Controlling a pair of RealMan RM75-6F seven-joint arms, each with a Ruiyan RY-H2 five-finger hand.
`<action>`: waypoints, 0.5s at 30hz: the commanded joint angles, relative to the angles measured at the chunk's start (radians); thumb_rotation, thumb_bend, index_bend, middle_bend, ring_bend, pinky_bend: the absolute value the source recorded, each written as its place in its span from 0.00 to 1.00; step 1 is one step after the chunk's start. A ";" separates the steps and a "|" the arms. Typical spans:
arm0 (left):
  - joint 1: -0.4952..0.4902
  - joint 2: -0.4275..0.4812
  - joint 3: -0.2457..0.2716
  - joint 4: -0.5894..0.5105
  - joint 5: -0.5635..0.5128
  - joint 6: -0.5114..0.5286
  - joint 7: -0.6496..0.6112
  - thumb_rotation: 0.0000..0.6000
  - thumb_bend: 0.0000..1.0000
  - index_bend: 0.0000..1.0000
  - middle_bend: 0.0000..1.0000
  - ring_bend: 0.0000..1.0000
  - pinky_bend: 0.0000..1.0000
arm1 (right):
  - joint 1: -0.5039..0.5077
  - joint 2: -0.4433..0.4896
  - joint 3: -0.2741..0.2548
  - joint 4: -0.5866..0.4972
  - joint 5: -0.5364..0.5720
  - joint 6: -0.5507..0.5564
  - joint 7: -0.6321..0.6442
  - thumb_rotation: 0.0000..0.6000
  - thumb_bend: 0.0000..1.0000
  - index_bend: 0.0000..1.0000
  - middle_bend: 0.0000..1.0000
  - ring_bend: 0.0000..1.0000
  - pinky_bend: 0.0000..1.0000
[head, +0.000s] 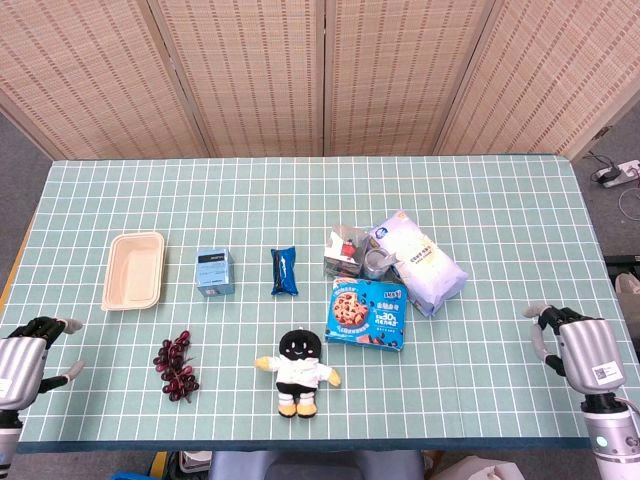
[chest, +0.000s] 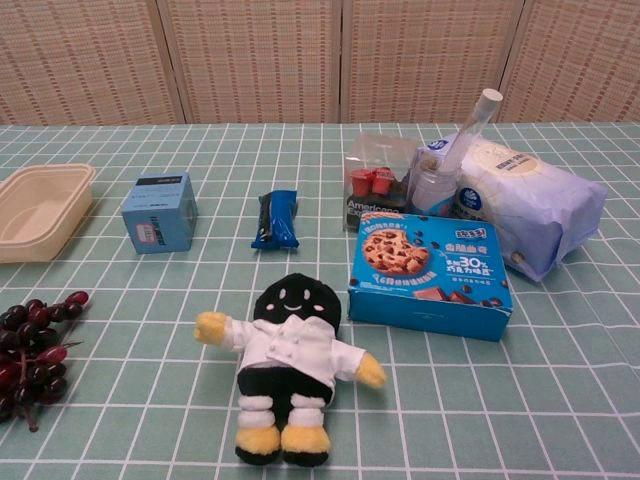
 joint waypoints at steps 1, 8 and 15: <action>0.008 0.016 0.002 -0.017 0.007 0.015 -0.012 1.00 0.19 0.47 0.44 0.33 0.44 | 0.017 -0.033 0.005 -0.013 0.018 -0.036 -0.064 1.00 0.73 0.45 0.91 0.93 0.99; 0.016 0.039 0.006 -0.052 -0.011 0.008 0.042 1.00 0.19 0.47 0.44 0.33 0.44 | 0.065 -0.069 0.051 -0.153 0.146 -0.149 -0.283 1.00 0.93 0.32 1.00 1.00 1.00; 0.021 0.058 0.006 -0.078 -0.025 0.001 0.048 1.00 0.19 0.47 0.44 0.33 0.44 | 0.128 -0.130 0.114 -0.240 0.244 -0.197 -0.453 1.00 1.00 0.24 1.00 1.00 1.00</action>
